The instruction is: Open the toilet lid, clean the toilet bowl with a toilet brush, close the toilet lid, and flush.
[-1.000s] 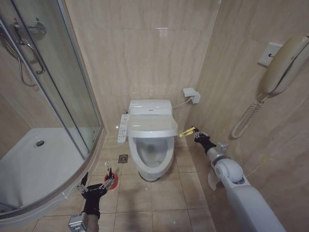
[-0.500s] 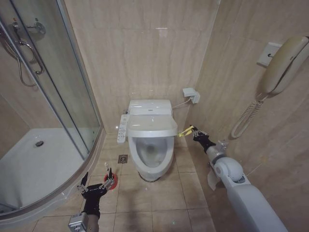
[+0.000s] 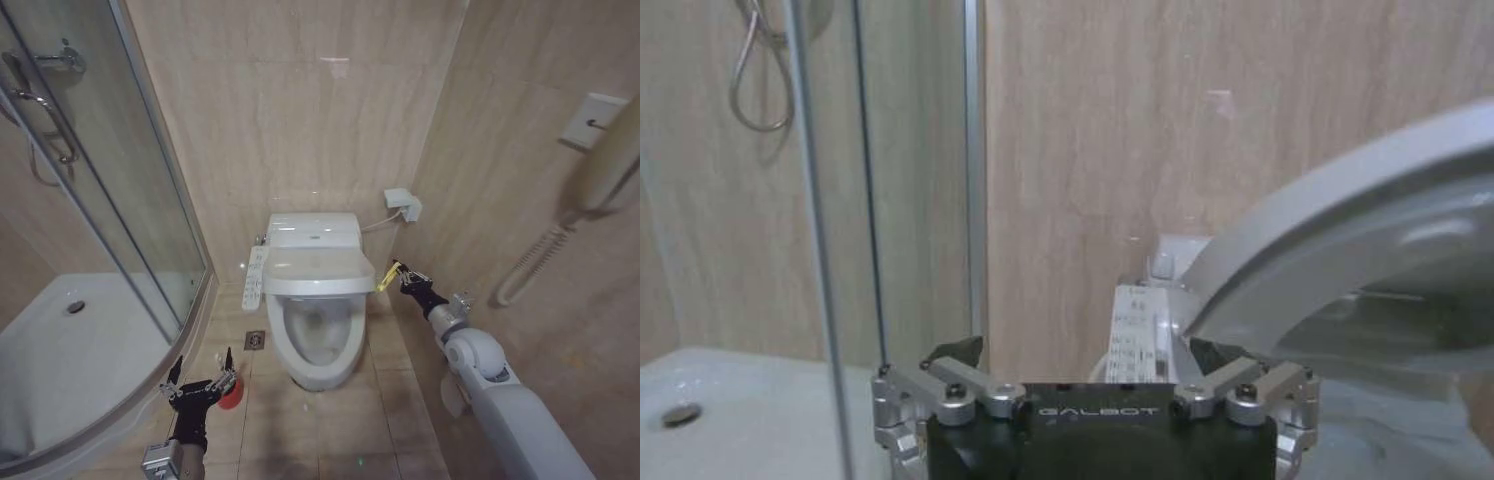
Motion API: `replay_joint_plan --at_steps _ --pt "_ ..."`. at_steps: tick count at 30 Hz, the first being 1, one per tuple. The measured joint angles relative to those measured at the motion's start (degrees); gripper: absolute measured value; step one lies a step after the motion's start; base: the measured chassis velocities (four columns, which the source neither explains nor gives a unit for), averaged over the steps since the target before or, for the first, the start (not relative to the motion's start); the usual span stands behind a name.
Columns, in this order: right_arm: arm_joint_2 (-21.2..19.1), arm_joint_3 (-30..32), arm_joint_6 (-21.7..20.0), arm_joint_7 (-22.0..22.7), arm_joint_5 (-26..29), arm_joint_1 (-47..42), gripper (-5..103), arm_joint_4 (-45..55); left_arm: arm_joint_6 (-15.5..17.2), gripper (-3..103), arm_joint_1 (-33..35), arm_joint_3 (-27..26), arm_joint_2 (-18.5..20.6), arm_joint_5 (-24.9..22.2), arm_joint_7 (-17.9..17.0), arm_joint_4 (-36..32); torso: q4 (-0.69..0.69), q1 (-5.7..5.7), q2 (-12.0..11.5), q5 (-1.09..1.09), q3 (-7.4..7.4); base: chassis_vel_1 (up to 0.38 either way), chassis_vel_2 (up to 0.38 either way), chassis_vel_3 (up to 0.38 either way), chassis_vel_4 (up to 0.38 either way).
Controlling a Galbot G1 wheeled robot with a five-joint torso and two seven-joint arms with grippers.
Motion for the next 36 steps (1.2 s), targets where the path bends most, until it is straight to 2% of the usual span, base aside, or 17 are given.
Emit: replay_joint_plan --at_steps 7,17,26,36 --pt "0.0 0.7 0.8 -0.1 -0.7 -0.5 1 0.0 0.0 100 0.0 0.0 0.0 0.0 0.0 0.0 0.02 0.04 0.0 -0.01 0.01 -0.117 0.162 0.120 -0.110" --pt "-0.1 0.7 2.0 1.2 -1.9 -0.2 1 -0.4 0.0 100 0.0 0.0 0.0 0.0 0.0 0.0 0.01 -0.05 0.0 0.01 -0.01 0.016 -0.046 -0.024 0.028" --pt "0.0 -1.8 0.8 4.9 -2.0 4.3 1 -0.6 0.0 100 0.0 0.0 0.0 0.0 0.0 0.0 0.02 0.01 0.0 0.00 0.01 0.000 0.000 0.000 0.000" --pt "-0.2 -3.9 2.7 6.1 -1.3 9.3 1 -4.2 0.0 100 0.0 0.0 0.0 0.0 0.0 0.0 0.01 0.00 0.0 0.01 0.01 0.000 0.000 0.000 0.000"
